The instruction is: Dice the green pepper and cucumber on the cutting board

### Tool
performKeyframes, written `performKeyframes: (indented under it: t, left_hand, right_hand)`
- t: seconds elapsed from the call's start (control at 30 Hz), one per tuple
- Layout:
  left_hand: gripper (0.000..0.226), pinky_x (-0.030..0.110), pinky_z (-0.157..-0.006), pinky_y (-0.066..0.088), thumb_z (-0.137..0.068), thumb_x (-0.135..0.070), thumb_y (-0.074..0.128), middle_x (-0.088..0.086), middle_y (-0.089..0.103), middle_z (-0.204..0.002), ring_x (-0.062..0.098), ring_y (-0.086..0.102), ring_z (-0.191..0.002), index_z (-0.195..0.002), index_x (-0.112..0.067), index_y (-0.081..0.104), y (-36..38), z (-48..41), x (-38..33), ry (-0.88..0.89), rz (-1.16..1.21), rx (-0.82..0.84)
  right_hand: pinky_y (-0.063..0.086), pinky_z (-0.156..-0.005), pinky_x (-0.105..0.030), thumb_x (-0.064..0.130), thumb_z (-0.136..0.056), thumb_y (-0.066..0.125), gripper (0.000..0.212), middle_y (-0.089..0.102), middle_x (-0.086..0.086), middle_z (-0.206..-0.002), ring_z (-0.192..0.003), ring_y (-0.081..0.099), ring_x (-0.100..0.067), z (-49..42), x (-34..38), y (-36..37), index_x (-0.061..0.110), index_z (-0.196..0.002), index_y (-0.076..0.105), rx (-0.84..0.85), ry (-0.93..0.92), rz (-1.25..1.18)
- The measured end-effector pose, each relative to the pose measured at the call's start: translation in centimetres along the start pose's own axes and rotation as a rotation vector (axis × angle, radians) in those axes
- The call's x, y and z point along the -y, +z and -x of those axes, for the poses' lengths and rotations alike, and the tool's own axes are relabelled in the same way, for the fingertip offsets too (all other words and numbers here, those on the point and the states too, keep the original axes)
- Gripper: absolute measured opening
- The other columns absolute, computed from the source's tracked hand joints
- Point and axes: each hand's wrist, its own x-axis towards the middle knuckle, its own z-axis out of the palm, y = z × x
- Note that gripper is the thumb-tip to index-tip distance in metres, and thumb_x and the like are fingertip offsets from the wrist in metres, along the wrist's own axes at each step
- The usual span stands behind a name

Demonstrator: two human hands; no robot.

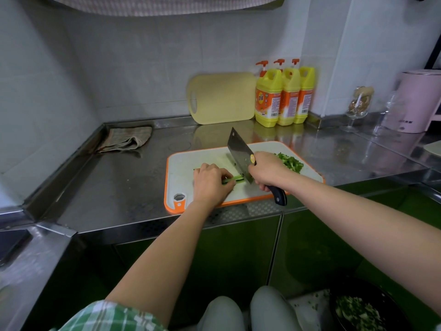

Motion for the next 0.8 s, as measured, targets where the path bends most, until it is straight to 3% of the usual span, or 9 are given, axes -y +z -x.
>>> performKeyframes:
  t: [0.13,0.37,0.57,0.7,0.8]
  left_hand:
    - [0.028,0.033,-0.082,0.03,-0.089,-0.046,0.062,0.0,0.065,-0.101,0.021,0.047,-0.103,-0.107,-0.029,0.072,0.0,0.0,0.0,0.002,-0.004,-0.001]
    - [0.028,0.033,-0.081,0.03,-0.089,-0.046,0.061,0.0,0.065,-0.102,0.02,0.047,-0.102,-0.106,-0.028,0.072,0.1,0.0,0.0,0.0,-0.003,-0.003]
    - [0.028,0.033,-0.08,0.03,-0.089,-0.045,0.061,0.0,0.066,-0.102,0.021,0.047,-0.103,-0.108,-0.029,0.072,-0.1,0.1,0.0,0.009,0.004,0.0]
    - [0.037,0.036,-0.085,0.032,-0.087,-0.045,0.062,-0.001,0.066,-0.105,0.023,0.047,-0.107,-0.118,-0.025,0.066,-0.3,0.3,0.3,0.02,0.012,0.019]
    - [0.027,0.035,-0.083,0.033,-0.089,-0.042,0.061,-0.001,0.066,-0.102,0.022,0.046,-0.105,-0.109,-0.027,0.07,-0.6,0.3,0.5,0.028,-0.004,0.012]
  right_hand:
    - [0.046,-0.042,-0.025,0.006,-0.094,0.036,0.025,0.068,-0.022,-0.079,-0.054,0.059,-0.027,0.3,0.6,-1.6,-0.005,-0.104,0.056,0.077,0.017,0.034]
    - [0.042,-0.037,-0.021,0.003,-0.094,0.037,0.022,0.058,-0.012,-0.062,-0.043,0.053,-0.018,0.5,0.8,-0.6,-0.001,-0.079,0.053,0.148,0.056,0.106]
    - [0.048,-0.041,-0.025,0.001,-0.091,0.041,0.019,0.066,-0.018,-0.069,-0.048,0.06,-0.024,0.0,0.7,0.9,-0.004,-0.1,0.057,0.047,0.024,0.089]
    - [0.044,-0.038,-0.023,0.002,-0.093,0.036,0.018,0.064,-0.016,-0.067,-0.045,0.058,-0.022,0.1,0.3,0.1,0.0,-0.103,0.051,0.009,0.012,0.041]
    - [0.046,-0.041,-0.024,0.004,-0.093,0.036,0.024,0.068,-0.021,-0.078,-0.055,0.061,-0.028,0.4,0.5,-0.9,-0.004,-0.103,0.057,0.064,0.029,0.047]
